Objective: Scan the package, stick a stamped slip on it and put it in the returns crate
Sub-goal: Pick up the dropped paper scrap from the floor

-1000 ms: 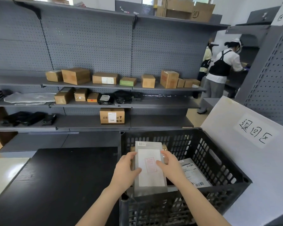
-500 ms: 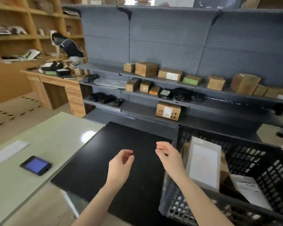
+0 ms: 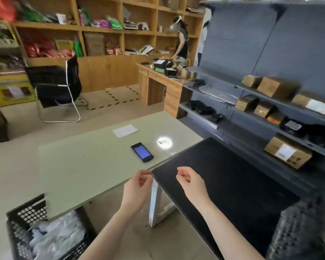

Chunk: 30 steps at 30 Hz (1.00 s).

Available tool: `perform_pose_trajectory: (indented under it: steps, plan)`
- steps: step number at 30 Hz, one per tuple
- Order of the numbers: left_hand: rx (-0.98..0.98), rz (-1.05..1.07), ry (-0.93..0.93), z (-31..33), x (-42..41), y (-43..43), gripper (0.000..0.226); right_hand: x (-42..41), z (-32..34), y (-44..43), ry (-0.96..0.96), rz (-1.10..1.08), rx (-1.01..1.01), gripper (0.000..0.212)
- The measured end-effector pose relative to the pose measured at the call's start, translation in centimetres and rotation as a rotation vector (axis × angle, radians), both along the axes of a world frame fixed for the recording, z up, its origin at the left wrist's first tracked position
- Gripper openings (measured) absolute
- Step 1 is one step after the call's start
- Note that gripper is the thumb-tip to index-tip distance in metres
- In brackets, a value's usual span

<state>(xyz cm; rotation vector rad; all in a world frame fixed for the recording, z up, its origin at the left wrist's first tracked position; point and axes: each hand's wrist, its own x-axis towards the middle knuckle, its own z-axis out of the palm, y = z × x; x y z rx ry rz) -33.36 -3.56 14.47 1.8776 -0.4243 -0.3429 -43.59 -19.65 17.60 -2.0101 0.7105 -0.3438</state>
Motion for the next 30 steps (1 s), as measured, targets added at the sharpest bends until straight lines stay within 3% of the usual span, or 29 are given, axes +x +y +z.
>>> perform_pose_trajectory:
  steps: [9, 16, 23, 30]
  plan:
    - [0.059, 0.294, 0.088, -4.8, 5.7, 12.8, 0.015, 11.0, -5.0, 10.0, 0.149, 0.281, 0.075, 0.027]
    - [0.143, 0.523, 0.204, -12.0, 5.7, 18.2, 0.012, 15.3, -13.5, 14.1, 0.314, 0.496, 0.122, 0.026]
    - [0.246, 0.582, 0.354, -25.7, 4.4, 20.4, 0.017, 16.1, -27.5, 16.7, 0.499, 0.663, 0.076, 0.028]
    - [0.342, 0.597, 0.386, -44.9, 3.9, 22.6, 0.021, 16.9, -47.9, 19.3, 0.608, 0.771, -0.019, 0.032]
